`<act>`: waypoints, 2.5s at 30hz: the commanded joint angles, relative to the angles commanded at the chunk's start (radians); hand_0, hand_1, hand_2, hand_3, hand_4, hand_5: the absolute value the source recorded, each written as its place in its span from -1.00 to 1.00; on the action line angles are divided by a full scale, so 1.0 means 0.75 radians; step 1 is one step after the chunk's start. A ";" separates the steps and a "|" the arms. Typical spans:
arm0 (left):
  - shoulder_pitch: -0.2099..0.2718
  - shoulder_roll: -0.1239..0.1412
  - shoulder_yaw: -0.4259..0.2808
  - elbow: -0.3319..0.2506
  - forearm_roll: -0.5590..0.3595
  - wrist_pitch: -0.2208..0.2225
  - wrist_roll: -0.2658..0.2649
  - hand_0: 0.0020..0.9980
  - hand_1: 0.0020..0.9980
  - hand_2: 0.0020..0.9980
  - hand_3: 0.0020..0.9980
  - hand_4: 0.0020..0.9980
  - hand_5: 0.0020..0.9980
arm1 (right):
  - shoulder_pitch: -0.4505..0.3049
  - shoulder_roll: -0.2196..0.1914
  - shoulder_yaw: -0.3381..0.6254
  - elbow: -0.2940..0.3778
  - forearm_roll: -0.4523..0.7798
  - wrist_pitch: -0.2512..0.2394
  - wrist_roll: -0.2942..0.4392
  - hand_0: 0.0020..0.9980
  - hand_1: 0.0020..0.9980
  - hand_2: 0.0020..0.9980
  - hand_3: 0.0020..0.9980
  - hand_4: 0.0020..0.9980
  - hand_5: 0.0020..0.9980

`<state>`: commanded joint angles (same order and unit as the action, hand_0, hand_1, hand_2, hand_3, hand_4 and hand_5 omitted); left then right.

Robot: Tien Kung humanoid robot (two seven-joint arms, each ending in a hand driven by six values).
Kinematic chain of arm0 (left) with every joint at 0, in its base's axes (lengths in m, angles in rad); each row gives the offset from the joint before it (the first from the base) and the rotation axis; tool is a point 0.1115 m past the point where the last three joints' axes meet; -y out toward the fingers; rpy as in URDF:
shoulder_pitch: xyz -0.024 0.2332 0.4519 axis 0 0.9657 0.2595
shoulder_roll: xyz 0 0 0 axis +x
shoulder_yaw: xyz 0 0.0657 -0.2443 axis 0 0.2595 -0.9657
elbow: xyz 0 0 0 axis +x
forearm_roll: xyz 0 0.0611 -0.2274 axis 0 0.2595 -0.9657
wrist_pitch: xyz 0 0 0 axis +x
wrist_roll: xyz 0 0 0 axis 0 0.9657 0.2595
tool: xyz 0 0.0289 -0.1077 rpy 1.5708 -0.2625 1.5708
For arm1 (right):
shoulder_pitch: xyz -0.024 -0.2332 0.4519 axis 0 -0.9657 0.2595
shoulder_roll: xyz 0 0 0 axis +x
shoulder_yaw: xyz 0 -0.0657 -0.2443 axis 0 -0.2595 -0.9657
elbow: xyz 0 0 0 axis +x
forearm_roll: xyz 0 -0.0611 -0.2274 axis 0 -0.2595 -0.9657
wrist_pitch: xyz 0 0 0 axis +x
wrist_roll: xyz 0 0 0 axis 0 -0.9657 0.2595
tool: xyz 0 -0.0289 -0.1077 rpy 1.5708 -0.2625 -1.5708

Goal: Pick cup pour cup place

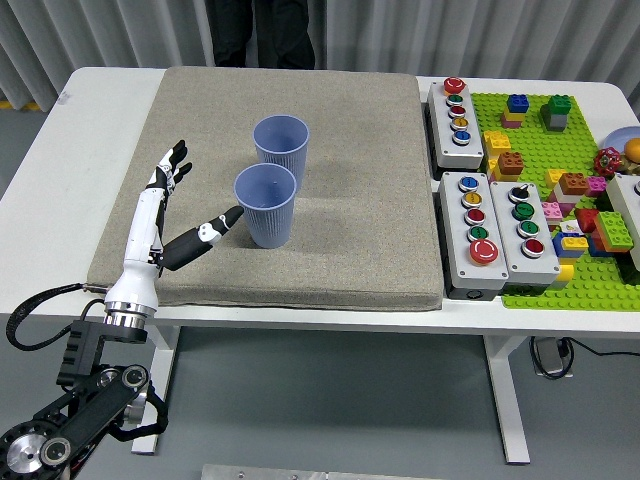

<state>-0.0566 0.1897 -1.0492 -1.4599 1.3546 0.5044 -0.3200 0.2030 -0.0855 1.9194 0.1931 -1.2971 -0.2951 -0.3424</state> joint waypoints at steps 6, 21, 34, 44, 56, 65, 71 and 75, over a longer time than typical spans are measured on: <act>0.000 -0.002 0.000 0.012 0.007 -0.014 0.014 0.92 0.91 1.00 1.00 0.95 -0.19 | 0.000 0.001 0.006 -0.001 -0.005 0.004 0.000 0.35 0.24 0.15 0.13 -1.00 -0.63; -0.049 -0.053 0.077 0.153 -0.008 -0.019 0.028 0.93 0.91 1.00 1.00 0.92 -0.25 | 0.015 0.002 0.003 -0.001 0.008 0.003 0.000 0.35 0.24 0.15 0.13 -1.00 -0.62; -0.109 -0.078 0.093 0.235 -0.014 -0.029 0.040 0.93 0.92 1.00 1.00 0.92 -0.24 | 0.021 0.000 0.001 -0.002 0.014 0.002 0.000 0.35 0.24 0.15 0.13 -1.00 -0.62; -0.119 -0.096 0.110 0.282 -0.009 -0.036 0.047 0.94 0.93 1.00 1.00 0.92 -0.22 | 0.020 0.002 -0.006 -0.003 0.026 0.000 0.005 0.35 0.24 0.15 0.12 -1.00 -0.62; -0.184 -0.122 0.140 0.348 0.061 -0.049 0.067 0.94 0.93 1.00 1.00 0.91 -0.18 | 0.022 0.001 -0.014 -0.003 0.027 -0.004 0.002 0.35 0.24 0.15 0.12 -1.00 -0.62; -0.188 -0.127 0.134 0.366 0.088 -0.052 0.072 0.94 0.93 1.00 1.00 0.91 -0.16 | 0.018 0.001 -0.016 -0.004 0.026 -0.006 0.000 0.35 0.24 0.15 0.12 -1.00 -0.62; -0.208 -0.133 0.136 0.381 0.095 -0.056 0.078 0.94 0.93 1.00 1.00 0.91 -0.15 | 0.021 0.001 -0.013 -0.004 0.024 -0.004 0.001 0.35 0.24 0.15 0.13 -1.00 -0.62; -0.233 -0.134 0.143 0.385 0.100 -0.060 0.083 0.93 0.93 1.00 1.00 0.90 -0.15 | 0.024 0.000 -0.013 -0.004 0.027 -0.004 0.002 0.35 0.24 0.15 0.13 -1.00 -0.62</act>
<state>-0.2315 0.0893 -0.9421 -1.1712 1.4293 0.4598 -0.2580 0.2212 -0.0852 1.9094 0.1900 -1.2770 -0.2979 -0.3406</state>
